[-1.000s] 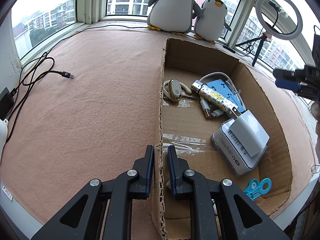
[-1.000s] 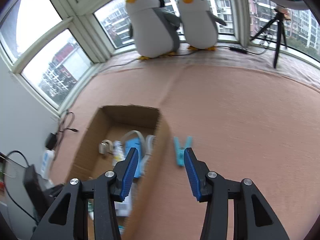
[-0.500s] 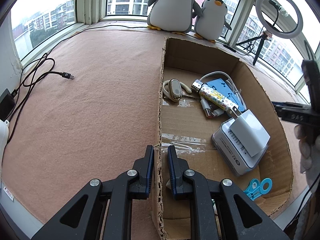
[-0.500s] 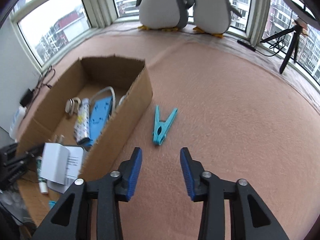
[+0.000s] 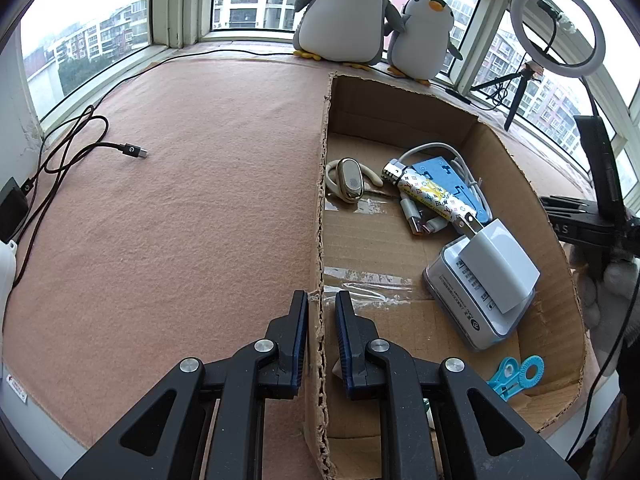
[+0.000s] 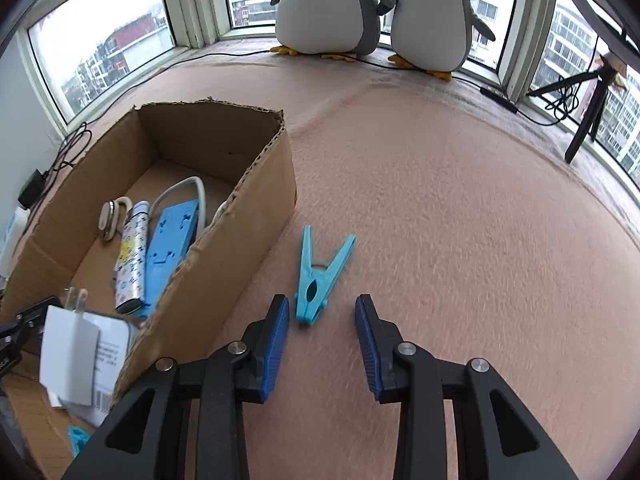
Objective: Organize rigid objects
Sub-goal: 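Move the right tool back to the teal clothespin, then close the right gripper on the teal clothespin and lift it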
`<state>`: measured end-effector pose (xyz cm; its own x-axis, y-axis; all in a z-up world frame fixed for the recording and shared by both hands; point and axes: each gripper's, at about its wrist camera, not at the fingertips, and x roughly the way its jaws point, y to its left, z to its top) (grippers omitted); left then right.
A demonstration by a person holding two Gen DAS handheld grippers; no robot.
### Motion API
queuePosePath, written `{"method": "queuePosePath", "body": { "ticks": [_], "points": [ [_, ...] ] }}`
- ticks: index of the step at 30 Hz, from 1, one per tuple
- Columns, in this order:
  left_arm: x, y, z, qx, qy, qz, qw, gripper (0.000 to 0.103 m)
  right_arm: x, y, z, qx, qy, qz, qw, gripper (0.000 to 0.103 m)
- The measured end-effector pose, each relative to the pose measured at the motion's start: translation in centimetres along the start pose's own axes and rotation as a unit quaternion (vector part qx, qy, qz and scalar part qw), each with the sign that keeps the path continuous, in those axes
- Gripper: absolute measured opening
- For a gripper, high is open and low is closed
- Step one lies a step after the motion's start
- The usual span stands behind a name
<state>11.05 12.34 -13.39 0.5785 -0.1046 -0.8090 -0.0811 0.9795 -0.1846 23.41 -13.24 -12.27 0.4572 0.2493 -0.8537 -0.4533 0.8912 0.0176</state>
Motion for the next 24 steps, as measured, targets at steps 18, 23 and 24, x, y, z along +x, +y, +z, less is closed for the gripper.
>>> {"method": "queuePosePath", "body": {
  "ticks": [18,23,24],
  "points": [
    [0.0,0.0,0.0,0.000,0.000,0.001,1.0000,0.015,1.3,-0.5,2.2,-0.012,-0.002,-0.014,1.000,0.020],
    [0.0,0.0,0.0,0.000,0.000,0.001,1.0000,0.015,1.1,-0.8,1.9,0.002,0.001,-0.007,1.000,0.020],
    [0.0,0.0,0.0,0.000,0.000,0.001,1.0000,0.015,0.9,-0.8,1.7,0.003,0.001,-0.005,1.000,0.020]
  ]
}}
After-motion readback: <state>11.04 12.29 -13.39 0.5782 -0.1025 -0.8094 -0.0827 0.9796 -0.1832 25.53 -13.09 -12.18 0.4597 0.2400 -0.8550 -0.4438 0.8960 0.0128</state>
